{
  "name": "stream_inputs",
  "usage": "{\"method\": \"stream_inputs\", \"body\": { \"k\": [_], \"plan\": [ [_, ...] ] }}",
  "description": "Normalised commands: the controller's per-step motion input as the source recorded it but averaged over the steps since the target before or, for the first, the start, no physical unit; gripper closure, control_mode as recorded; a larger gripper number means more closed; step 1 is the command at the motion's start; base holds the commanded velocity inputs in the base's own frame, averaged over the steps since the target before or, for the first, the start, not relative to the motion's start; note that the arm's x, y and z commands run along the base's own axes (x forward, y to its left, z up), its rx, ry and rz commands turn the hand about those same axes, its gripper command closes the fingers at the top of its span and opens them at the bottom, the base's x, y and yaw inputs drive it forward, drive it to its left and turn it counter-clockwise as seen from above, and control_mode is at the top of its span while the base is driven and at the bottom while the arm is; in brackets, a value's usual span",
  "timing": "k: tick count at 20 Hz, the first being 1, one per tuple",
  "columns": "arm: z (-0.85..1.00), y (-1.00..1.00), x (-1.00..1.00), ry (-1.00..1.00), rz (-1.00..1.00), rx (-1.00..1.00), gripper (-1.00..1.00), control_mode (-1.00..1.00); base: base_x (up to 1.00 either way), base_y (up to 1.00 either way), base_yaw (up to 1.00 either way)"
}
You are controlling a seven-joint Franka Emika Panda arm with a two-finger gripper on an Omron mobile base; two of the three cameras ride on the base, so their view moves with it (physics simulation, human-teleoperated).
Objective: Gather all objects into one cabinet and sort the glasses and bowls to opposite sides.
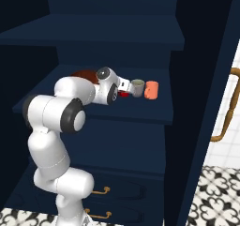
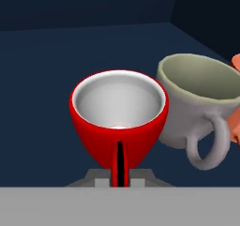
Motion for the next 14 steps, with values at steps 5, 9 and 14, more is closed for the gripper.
{"method": "stream_inputs", "body": {
  "k": [5, 9, 14],
  "plan": [
    [0.00, 0.00, 0.00, 0.00, 0.00, 0.00, -1.00, -1.00, 0.00, 0.00, 0.00],
    [0.00, 0.01, 0.00, 0.00, 0.00, 0.00, -1.00, -1.00, 0.00, 0.00, 0.00],
    [0.15, 0.01, -0.32, 0.00, 0.00, 0.00, -1.00, -1.00, 0.00, 0.00, 0.00]
  ]
}}
